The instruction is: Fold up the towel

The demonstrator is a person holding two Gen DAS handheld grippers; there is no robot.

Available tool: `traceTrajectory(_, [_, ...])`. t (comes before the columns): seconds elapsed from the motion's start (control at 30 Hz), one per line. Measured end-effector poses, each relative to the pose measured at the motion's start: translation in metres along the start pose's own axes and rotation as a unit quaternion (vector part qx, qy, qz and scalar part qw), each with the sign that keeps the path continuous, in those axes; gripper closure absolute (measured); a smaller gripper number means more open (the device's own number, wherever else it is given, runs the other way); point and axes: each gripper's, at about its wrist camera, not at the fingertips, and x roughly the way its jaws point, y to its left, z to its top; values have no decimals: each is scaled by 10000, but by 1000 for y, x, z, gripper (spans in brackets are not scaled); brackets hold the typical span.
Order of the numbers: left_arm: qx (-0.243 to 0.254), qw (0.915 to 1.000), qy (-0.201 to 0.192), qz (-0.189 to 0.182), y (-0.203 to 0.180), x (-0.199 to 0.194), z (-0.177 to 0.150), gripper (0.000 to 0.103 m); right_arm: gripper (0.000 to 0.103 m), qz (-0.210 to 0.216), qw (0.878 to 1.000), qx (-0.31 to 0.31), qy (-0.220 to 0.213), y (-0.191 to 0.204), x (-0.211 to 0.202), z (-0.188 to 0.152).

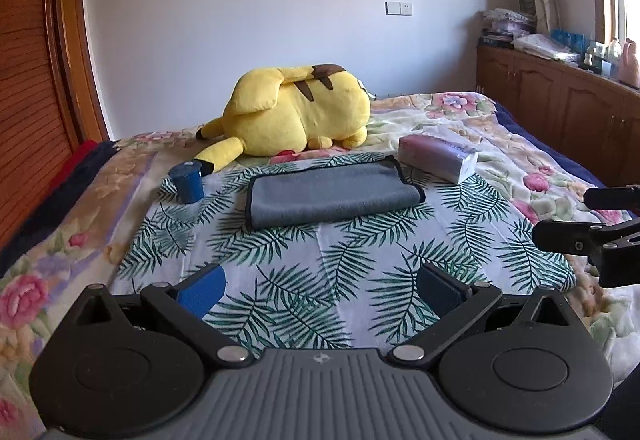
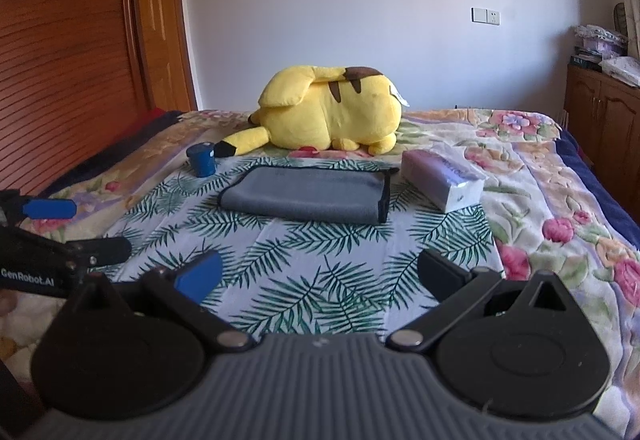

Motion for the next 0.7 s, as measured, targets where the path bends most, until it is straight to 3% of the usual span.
traceTrajectory(0.33, [-235,9996,155,82,2,14,-30,0,0,-69,10000,-5,53,2,9,-20])
traceTrajectory(0.7, [-154,9990,361,200,5,32,-47,0,0,-204,9994,-31,275,0,26,-36])
